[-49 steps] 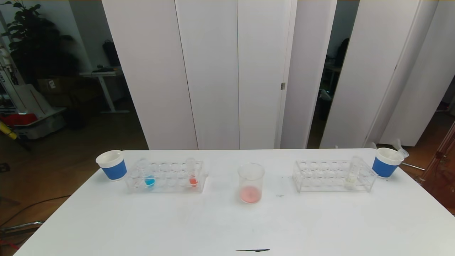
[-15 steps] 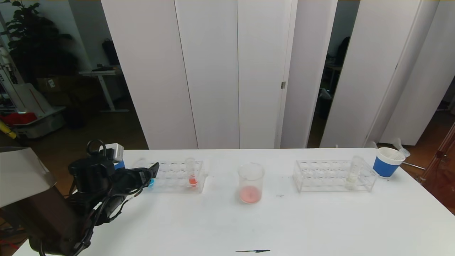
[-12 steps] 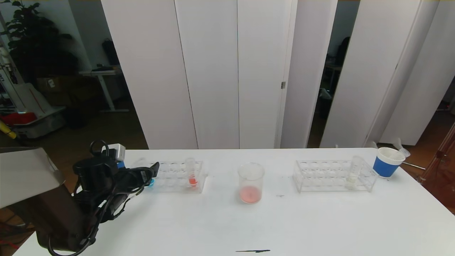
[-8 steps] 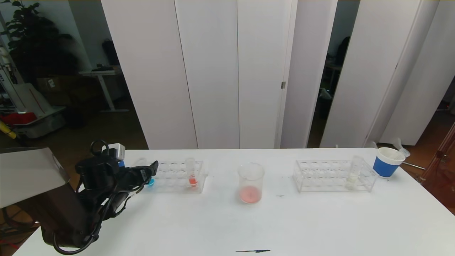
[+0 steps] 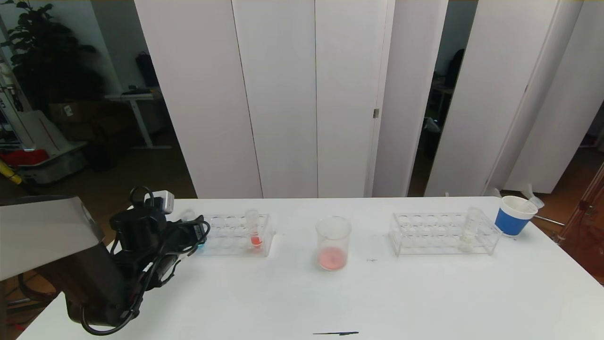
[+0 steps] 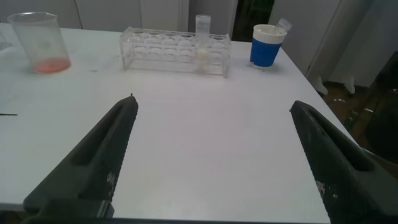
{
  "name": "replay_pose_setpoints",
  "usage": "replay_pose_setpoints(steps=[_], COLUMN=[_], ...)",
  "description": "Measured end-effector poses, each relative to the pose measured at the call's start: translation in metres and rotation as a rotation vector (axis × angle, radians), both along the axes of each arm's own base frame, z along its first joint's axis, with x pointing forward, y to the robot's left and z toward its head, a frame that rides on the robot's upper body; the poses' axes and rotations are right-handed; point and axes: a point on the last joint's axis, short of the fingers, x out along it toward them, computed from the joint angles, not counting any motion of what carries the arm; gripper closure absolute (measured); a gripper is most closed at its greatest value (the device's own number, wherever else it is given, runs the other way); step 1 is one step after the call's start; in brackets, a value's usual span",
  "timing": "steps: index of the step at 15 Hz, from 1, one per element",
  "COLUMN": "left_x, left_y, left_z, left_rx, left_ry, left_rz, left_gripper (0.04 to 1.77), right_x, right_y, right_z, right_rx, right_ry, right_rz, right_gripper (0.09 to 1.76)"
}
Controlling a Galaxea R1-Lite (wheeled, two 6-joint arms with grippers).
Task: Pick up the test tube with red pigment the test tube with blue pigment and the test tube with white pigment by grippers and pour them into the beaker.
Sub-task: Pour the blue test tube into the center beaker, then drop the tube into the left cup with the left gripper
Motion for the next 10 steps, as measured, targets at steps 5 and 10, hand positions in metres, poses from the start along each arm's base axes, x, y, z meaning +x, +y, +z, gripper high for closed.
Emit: replay_pose_setpoints(steps=[5,10], left_x=[0.0035,0.0047], left_y=[-0.0009,-0.0010], left_z=[-0.0029,-0.0017], left_rx=[0.001,0.005], left_ry=[0.000,-0.002], left_rz=[-0.002,-0.005], left_gripper=[1.24,1.24], right_x=[0.0000,0.0000], right_y=[0.0000,0.0000], right_z=[0.0000,0.0000], right_rx=[0.000,0.000], right_ry=[0.000,0.000], right_rz=[0.001,0.001], right_gripper=[0.10,0.10])
